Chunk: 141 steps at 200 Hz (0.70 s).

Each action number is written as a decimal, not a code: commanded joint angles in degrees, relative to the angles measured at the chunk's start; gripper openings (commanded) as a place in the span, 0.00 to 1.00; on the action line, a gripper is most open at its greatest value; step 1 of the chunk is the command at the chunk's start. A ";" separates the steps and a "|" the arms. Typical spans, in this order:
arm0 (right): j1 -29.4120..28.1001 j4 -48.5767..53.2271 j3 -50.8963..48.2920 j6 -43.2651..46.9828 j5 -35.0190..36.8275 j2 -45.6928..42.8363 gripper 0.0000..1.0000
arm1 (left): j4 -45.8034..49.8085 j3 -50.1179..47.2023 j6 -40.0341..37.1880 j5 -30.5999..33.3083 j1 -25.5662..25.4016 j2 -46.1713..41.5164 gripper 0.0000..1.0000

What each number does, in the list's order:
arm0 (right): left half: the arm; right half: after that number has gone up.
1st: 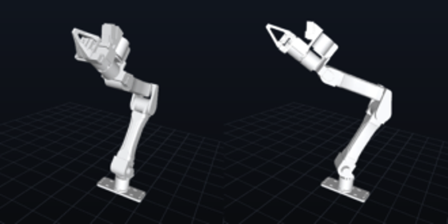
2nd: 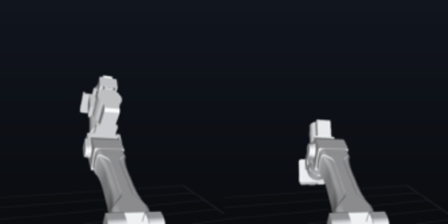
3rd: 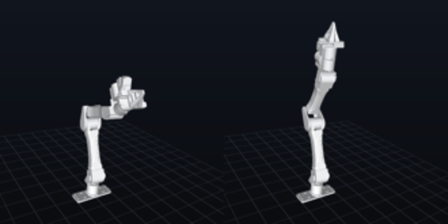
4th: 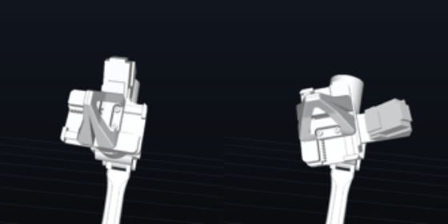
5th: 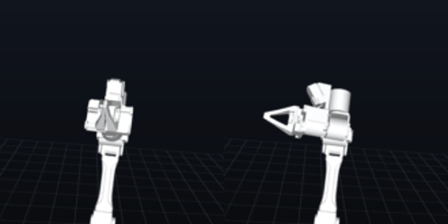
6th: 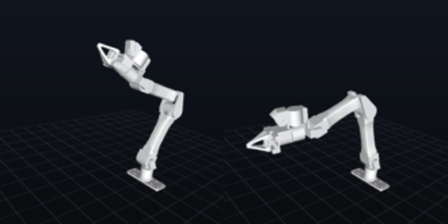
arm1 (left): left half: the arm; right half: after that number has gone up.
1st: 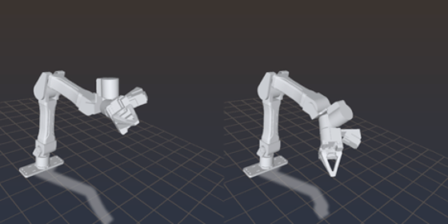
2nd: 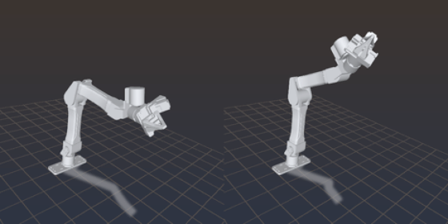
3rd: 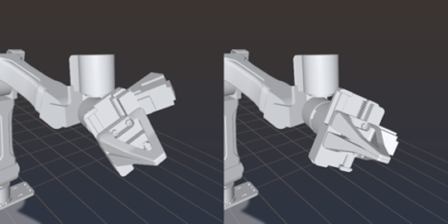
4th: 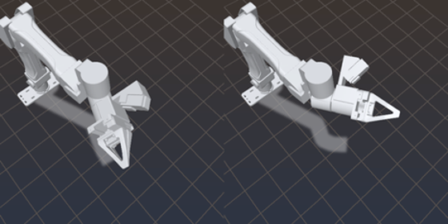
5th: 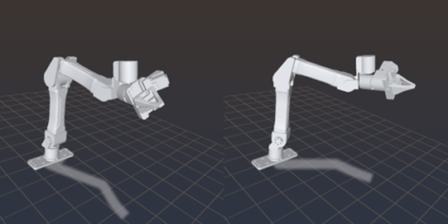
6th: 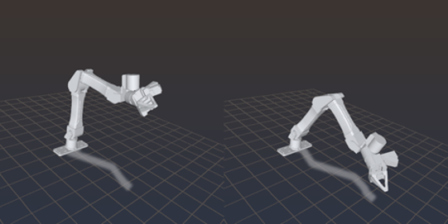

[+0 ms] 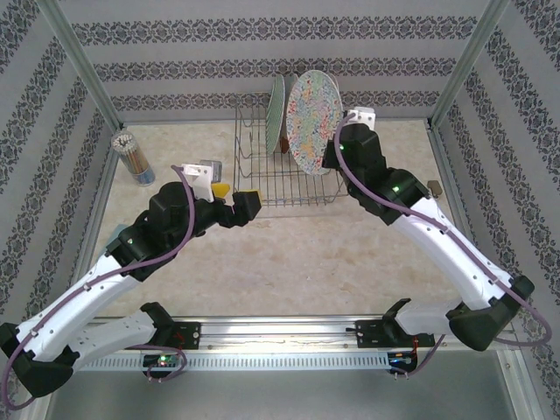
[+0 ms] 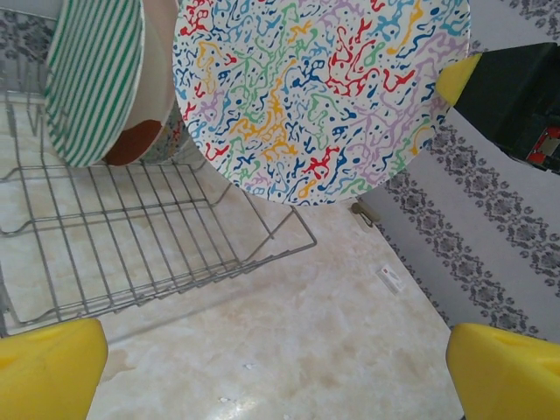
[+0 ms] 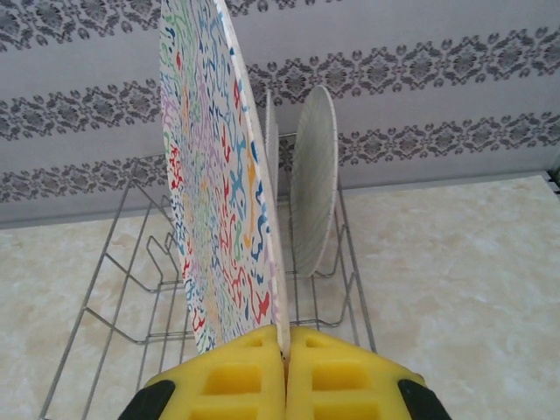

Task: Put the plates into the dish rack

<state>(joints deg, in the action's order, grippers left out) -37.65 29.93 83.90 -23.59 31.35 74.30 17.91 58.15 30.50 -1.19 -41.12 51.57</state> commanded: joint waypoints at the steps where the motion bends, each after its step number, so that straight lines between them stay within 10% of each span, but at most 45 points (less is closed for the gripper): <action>1: -0.76 -5.67 4.34 1.16 2.30 1.36 0.00 | 2.37 -0.61 -1.54 3.49 0.87 -1.92 1.00; 141: -1.48 -7.46 16.95 1.85 1.91 16.45 0.00 | 6.60 -0.79 -2.45 8.01 2.85 -5.46 1.00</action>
<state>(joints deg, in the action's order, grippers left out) -38.52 26.98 96.40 -22.06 31.51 89.21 22.63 57.71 29.98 4.84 -39.27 47.22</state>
